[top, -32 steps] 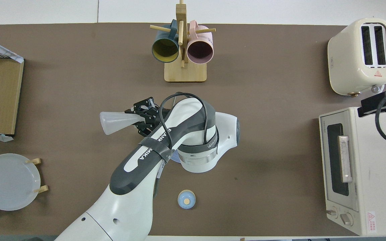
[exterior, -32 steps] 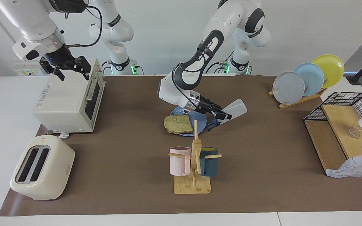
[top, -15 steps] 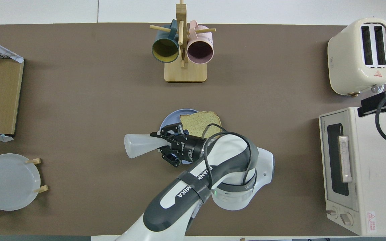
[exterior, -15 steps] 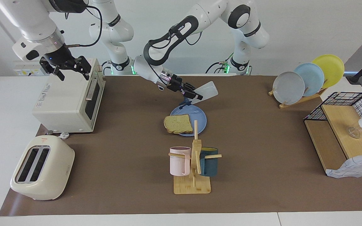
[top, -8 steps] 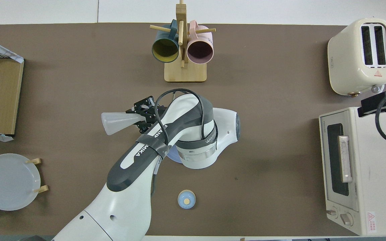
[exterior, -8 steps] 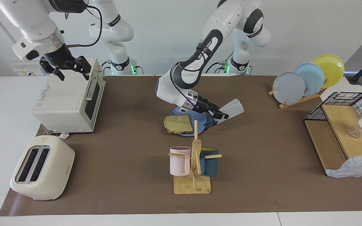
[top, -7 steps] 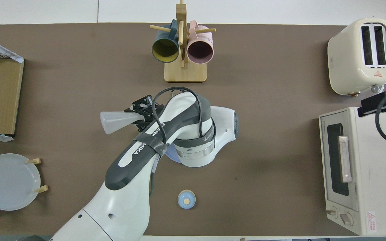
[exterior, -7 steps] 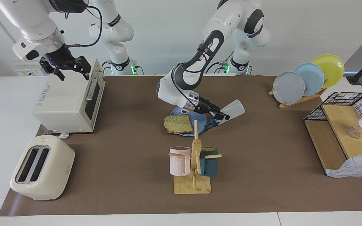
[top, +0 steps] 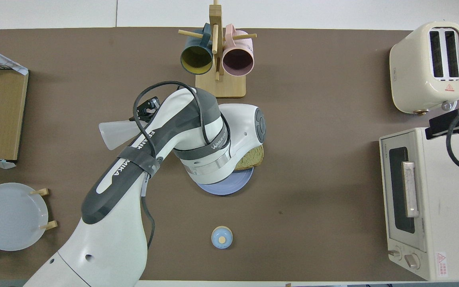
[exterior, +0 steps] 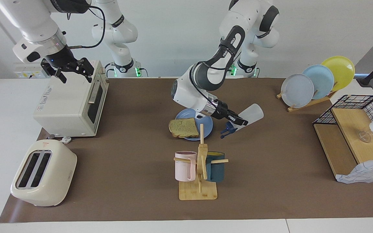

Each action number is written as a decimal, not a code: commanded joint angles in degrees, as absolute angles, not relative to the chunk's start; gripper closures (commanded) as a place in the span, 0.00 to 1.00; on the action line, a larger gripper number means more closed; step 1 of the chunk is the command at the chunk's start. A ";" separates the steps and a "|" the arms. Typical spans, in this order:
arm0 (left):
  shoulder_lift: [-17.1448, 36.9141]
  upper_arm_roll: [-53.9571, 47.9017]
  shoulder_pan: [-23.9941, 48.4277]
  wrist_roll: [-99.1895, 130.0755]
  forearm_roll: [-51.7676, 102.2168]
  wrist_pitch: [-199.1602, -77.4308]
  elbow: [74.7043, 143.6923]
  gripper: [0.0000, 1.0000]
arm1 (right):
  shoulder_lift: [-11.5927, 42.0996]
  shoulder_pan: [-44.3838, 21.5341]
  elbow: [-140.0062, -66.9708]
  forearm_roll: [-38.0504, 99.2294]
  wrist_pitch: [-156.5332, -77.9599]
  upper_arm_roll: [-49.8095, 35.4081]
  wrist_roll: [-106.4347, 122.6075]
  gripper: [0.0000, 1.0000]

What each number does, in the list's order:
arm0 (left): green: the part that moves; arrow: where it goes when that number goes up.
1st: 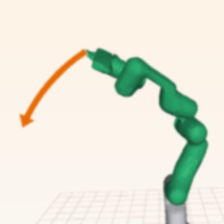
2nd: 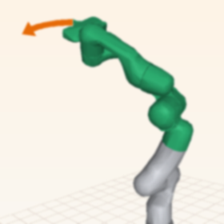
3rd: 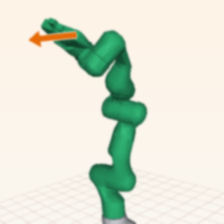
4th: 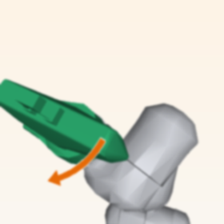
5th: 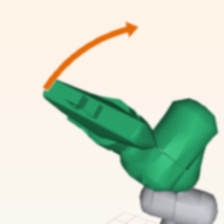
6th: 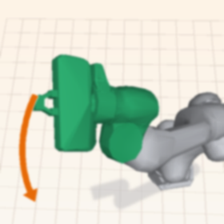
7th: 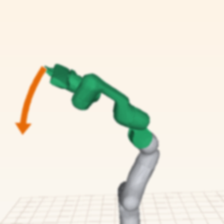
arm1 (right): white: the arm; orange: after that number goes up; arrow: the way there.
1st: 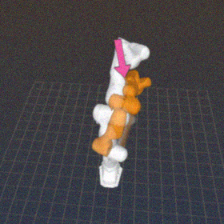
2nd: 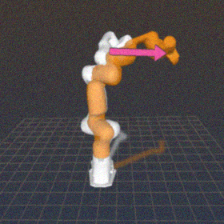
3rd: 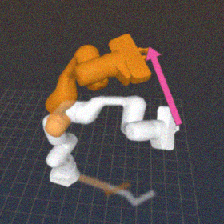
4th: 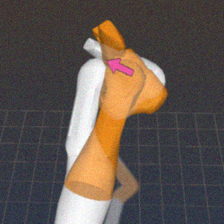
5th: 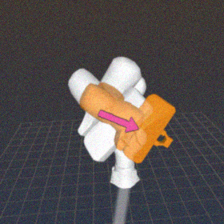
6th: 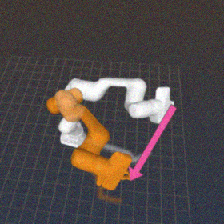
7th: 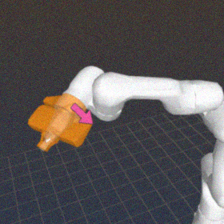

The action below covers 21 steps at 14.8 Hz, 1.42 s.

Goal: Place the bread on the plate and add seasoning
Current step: 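Lift the bottle away from the plate with the left gripper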

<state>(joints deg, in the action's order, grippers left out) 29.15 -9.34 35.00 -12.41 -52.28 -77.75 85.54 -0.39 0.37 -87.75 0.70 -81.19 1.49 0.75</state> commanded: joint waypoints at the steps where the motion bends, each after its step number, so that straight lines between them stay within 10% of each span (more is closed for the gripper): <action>1: 24.45 -9.40 32.01 -12.92 -48.45 -80.32 86.40 0.78 | -1.67 0.88 -89.38 0.53 -82.18 1.32 2.29 0.00; 21: -1.14 -8.61 17.23 -9.50 -16.09 -85.08 86.31 0.77 | -1.67 0.88 -89.38 0.53 -82.18 1.32 2.29 0.00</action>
<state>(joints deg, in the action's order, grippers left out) 1.35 -8.59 18.76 -12.00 -18.85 -83.16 84.97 -0.39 0.37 -87.75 0.71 -81.19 1.49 0.75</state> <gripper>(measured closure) 0.661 0.000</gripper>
